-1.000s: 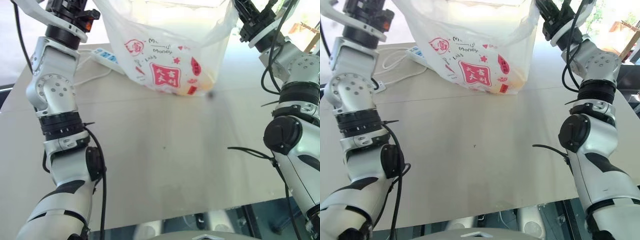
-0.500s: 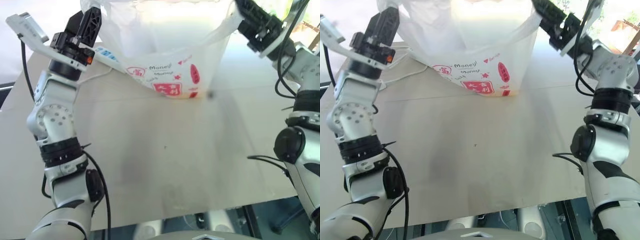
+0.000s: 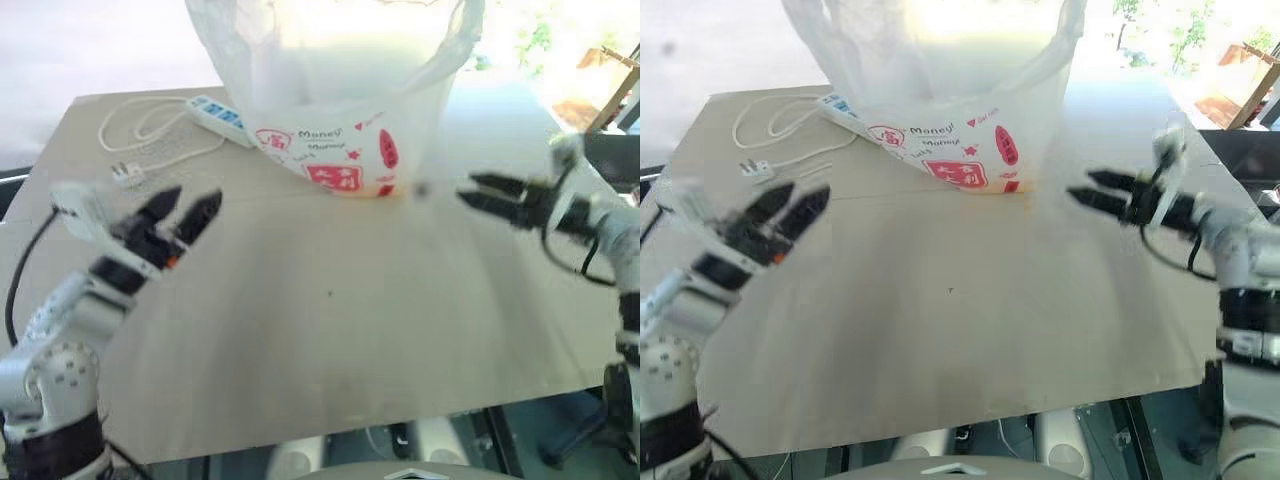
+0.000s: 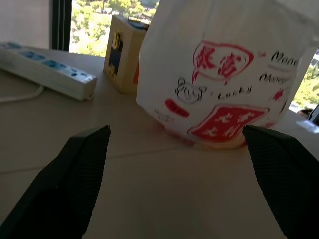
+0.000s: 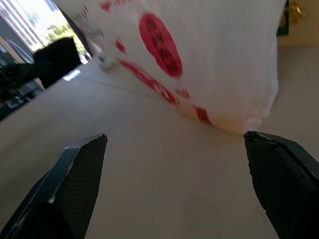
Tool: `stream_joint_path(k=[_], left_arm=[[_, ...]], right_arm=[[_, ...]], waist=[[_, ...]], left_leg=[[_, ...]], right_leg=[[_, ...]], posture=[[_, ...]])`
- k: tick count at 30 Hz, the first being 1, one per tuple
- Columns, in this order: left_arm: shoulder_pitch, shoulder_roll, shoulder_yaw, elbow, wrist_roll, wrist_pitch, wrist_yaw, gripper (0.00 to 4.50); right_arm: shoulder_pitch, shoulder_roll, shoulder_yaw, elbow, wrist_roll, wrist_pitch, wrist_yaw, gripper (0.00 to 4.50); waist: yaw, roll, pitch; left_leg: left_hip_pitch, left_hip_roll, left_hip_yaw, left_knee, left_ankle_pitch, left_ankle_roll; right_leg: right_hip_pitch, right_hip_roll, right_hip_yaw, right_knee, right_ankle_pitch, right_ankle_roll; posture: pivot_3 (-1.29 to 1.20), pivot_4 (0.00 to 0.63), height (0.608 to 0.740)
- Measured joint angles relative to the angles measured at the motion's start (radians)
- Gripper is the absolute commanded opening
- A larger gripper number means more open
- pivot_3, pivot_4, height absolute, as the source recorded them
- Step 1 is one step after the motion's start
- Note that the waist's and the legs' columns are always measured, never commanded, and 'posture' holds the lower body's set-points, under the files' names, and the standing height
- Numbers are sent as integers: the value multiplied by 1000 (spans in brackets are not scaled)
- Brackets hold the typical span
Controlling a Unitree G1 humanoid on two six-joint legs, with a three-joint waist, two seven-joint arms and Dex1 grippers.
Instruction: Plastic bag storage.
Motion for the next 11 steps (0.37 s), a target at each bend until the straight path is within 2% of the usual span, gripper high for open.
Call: stream_joint_path(k=[4,11], left_arm=[[208,-78,-135,-36,202,-109,-3,4469],[390,-144,-273,-58,435,-298,-22,4469]], right_arm=[[203,53,58,-14,-154,-297,-27,4500],[349,68,31,-5,-175,-483,2,4500]], waist=[[3,1,0],[3,1,0]], left_leg=[[12,0,-1,-2,0,0],[16,1,0,-1,0,0]], right_leg=[[13,0,1,-4,0,0],[17,-4,2,-4,-3,-4]], posture=[[0,150,739],[0,150,739]])
